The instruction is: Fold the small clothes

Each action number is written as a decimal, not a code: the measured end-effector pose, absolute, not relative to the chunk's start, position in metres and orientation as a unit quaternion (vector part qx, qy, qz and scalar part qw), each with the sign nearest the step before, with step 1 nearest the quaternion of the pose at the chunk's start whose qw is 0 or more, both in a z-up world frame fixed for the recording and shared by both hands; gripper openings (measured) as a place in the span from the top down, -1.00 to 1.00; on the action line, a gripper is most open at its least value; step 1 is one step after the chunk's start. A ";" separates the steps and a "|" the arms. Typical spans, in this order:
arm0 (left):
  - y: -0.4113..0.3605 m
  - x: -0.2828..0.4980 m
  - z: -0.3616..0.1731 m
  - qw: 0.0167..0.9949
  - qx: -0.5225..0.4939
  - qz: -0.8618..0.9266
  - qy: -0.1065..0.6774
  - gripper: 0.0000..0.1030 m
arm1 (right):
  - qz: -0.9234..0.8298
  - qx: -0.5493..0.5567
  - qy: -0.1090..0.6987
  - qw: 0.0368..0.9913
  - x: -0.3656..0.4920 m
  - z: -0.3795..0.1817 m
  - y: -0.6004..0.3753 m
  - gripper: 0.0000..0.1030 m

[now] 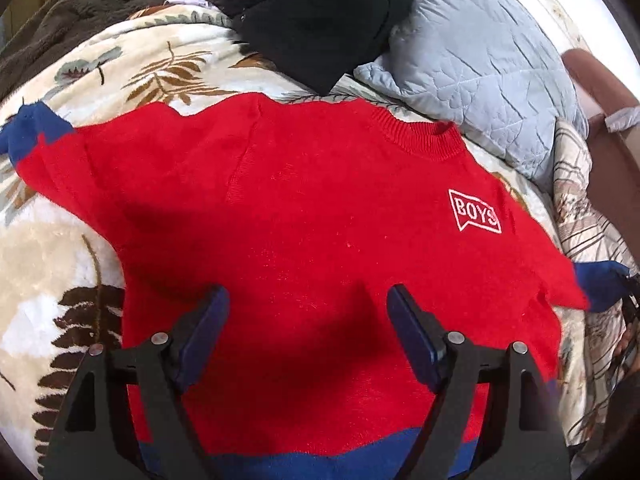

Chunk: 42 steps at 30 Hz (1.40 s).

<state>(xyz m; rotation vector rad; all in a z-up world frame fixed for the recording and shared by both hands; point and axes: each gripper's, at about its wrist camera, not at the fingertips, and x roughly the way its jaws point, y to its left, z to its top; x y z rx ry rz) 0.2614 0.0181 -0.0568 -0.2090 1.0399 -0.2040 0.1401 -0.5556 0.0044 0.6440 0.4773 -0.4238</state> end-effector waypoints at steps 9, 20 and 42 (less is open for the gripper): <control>0.031 0.260 -0.052 0.848 -0.132 -0.110 0.501 -0.58 | -0.074 0.276 0.279 0.917 0.180 0.004 -0.430 0.89; 0.073 0.264 -0.041 0.840 -0.182 -0.114 0.498 -0.58 | 0.044 0.237 0.347 0.906 0.234 -0.029 -0.269 0.89; 0.087 0.273 -0.045 0.806 -0.249 -0.163 0.511 -0.58 | 0.155 0.249 0.422 0.858 0.227 -0.075 -0.160 0.38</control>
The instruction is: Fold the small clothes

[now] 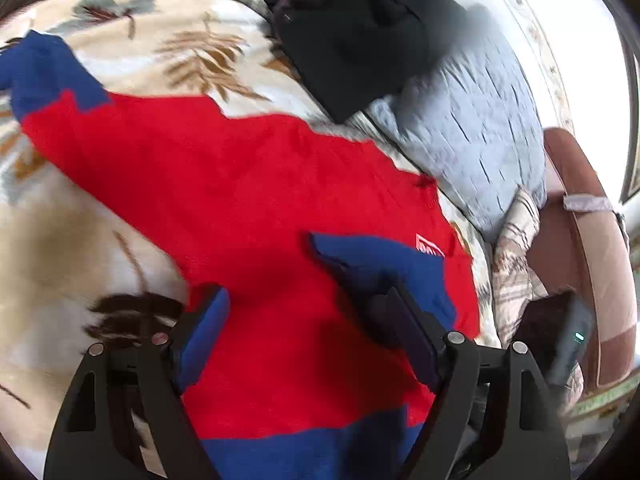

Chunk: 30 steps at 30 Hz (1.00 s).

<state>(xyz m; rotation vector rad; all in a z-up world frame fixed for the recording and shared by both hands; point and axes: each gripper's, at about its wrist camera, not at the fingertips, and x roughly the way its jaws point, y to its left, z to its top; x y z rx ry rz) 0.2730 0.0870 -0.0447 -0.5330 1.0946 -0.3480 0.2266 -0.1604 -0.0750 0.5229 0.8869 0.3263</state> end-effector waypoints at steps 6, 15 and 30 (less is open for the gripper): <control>0.051 0.274 -0.058 0.783 -0.245 -0.197 0.537 -0.58 | 0.055 0.350 0.352 0.866 0.170 -0.067 -0.286 0.30; 0.035 0.288 -0.062 0.810 -0.249 -0.173 0.502 0.94 | 0.018 0.543 0.341 0.767 0.150 -0.106 -0.380 0.19; 0.035 0.287 -0.056 0.828 -0.227 -0.163 0.486 0.93 | -0.044 0.491 0.259 0.831 0.154 -0.087 -0.384 0.88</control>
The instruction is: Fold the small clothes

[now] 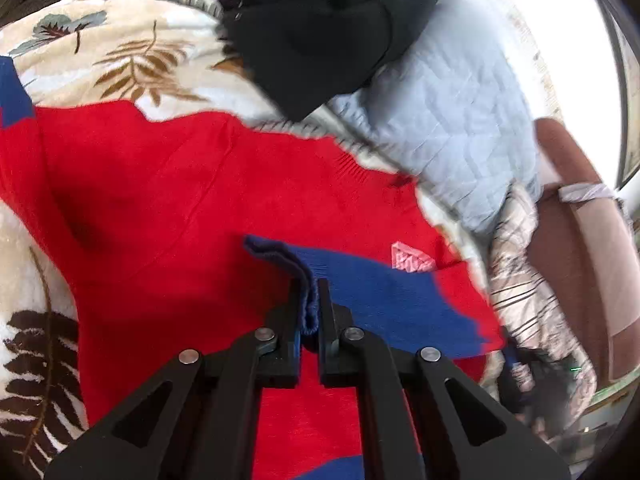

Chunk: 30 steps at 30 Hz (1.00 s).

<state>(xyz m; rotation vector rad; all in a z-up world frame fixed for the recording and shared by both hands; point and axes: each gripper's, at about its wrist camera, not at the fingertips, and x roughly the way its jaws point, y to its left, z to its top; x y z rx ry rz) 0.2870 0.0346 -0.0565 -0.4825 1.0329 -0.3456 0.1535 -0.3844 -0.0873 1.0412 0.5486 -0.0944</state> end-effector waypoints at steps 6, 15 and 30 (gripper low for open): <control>0.028 0.284 -0.076 0.818 -0.195 -0.134 0.524 0.88 | -0.075 0.507 0.338 0.789 0.154 -0.127 -0.386 0.77; 0.064 0.268 -0.024 0.850 -0.234 -0.125 0.454 0.29 | -0.028 0.382 0.284 0.879 0.157 -0.060 -0.346 0.48; 0.032 0.273 -0.058 0.832 -0.179 -0.120 0.512 0.32 | 0.048 0.292 0.348 0.890 0.187 -0.072 -0.276 0.49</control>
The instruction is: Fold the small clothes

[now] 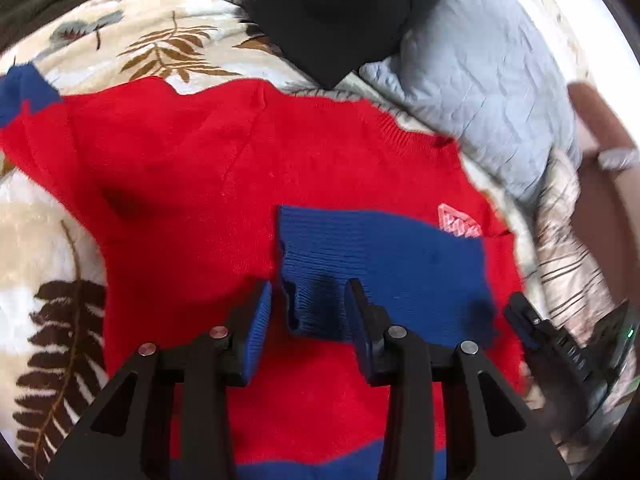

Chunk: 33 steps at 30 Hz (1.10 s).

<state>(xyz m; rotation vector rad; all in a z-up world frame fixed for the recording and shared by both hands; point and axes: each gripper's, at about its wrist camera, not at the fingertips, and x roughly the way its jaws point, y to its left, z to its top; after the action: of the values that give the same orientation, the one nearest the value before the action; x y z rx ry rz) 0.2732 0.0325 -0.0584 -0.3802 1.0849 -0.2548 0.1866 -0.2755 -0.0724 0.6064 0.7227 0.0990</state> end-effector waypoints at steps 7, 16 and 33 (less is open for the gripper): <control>0.109 0.276 -0.018 0.850 -0.223 -0.058 0.473 -0.15 | 0.089 0.254 0.418 0.867 0.203 -0.108 -0.235 0.53; 0.222 0.348 -0.033 0.802 -0.250 0.078 0.536 -0.21 | 0.087 0.274 0.420 0.861 0.209 -0.108 -0.240 0.45; 0.259 0.277 -0.046 0.792 -0.315 0.091 0.516 0.81 | 0.093 0.290 0.417 0.856 0.213 -0.113 -0.238 0.45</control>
<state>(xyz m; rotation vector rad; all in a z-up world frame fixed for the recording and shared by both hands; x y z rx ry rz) 0.2772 0.2593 -0.0462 -0.6775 1.1098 0.1948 0.2128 -0.2379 -0.1126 0.6097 0.8768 0.1959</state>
